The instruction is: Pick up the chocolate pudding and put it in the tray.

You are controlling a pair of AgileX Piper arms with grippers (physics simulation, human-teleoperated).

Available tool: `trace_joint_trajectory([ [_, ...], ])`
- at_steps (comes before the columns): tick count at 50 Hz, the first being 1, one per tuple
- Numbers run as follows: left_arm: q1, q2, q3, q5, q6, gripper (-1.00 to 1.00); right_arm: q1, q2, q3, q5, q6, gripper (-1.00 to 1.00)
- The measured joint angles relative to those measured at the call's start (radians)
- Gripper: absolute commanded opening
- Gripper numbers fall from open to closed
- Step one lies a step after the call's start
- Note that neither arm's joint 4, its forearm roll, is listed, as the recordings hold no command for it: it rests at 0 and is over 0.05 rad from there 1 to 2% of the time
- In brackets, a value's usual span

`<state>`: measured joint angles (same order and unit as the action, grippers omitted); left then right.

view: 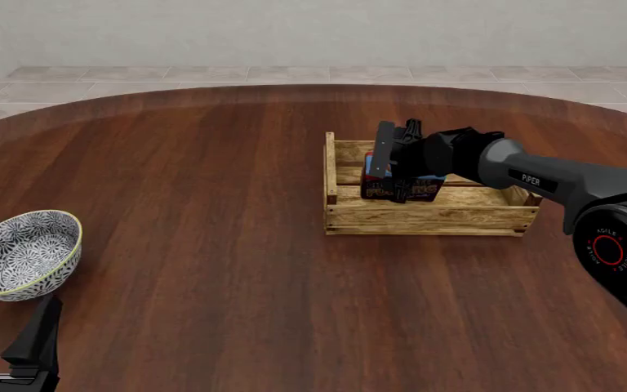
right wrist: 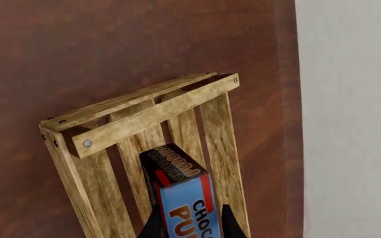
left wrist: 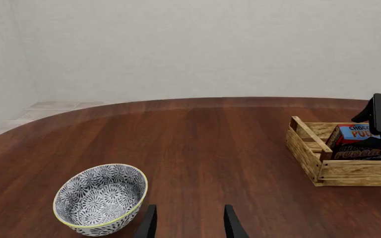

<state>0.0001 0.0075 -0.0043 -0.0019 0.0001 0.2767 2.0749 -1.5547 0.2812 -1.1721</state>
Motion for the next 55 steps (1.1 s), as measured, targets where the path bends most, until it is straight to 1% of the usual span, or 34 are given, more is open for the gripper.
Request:
trace_joint_trajectory([
  [8, 0.0, 0.0, 0.0, 0.0, 0.0, 1.0, 0.0, 0.003, -0.007, 0.007, 0.004, -1.0],
  [9, 0.0, 0.0, 0.0, 0.0, 0.0, 1.0, -0.001, 0.004, -0.011, 0.009, 0.004, 1.0],
  [25, 0.0, 0.0, 0.0, 0.0, 0.0, 1.0, -0.009, 0.039, -0.063, 0.034, 0.05, 1.0],
  [36, 0.0, 0.0, 0.0, 0.0, 0.0, 1.0, -0.003, 0.011, -0.066, 0.051, 0.083, 1.0],
  [46, 0.0, 0.0, 0.0, 0.0, 0.0, 1.0, 0.0, -0.073, -0.046, 0.075, 0.085, 1.0],
  [55, 0.0, 0.0, 0.0, 0.0, 0.0, 1.0, 0.004, -0.214, -0.01, 0.109, 0.068, 1.0],
])
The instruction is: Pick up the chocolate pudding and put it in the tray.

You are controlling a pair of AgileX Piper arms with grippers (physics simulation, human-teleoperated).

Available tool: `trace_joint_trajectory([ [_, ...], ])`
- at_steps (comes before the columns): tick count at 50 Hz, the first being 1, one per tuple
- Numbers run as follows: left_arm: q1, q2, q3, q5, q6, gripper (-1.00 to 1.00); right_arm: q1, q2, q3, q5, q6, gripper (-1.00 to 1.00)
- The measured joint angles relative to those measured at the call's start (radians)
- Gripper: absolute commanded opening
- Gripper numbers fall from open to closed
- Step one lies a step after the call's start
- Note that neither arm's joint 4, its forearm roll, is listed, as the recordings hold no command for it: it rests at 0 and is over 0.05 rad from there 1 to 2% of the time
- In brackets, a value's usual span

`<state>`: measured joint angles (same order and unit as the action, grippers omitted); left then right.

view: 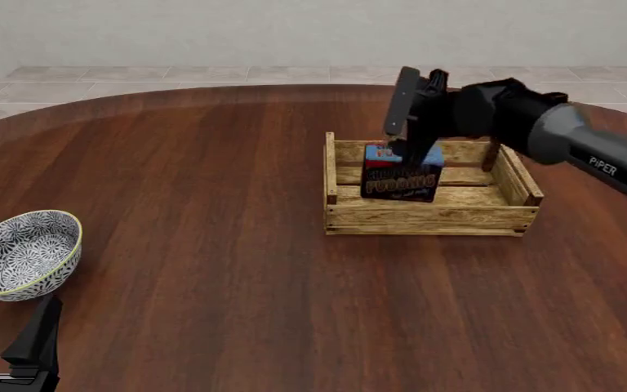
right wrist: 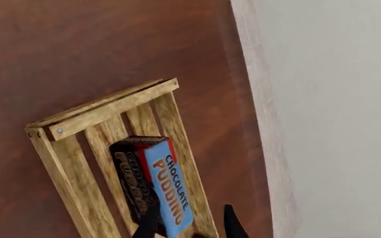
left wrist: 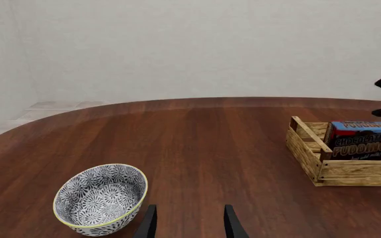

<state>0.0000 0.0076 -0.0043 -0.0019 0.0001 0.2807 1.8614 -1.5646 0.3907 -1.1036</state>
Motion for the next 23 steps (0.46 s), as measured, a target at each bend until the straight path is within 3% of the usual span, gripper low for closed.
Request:
trace_joint_trajectory([
  [13, 0.0, 0.0, 0.0, 0.0, 0.0, 1.0, 0.031, -0.289, 0.049, 0.057, -0.03, 1.0],
  [23, 0.0, 0.0, 0.0, 0.0, 0.0, 1.0, 0.066, -0.517, 0.144, 0.035, -0.031, 1.0],
])
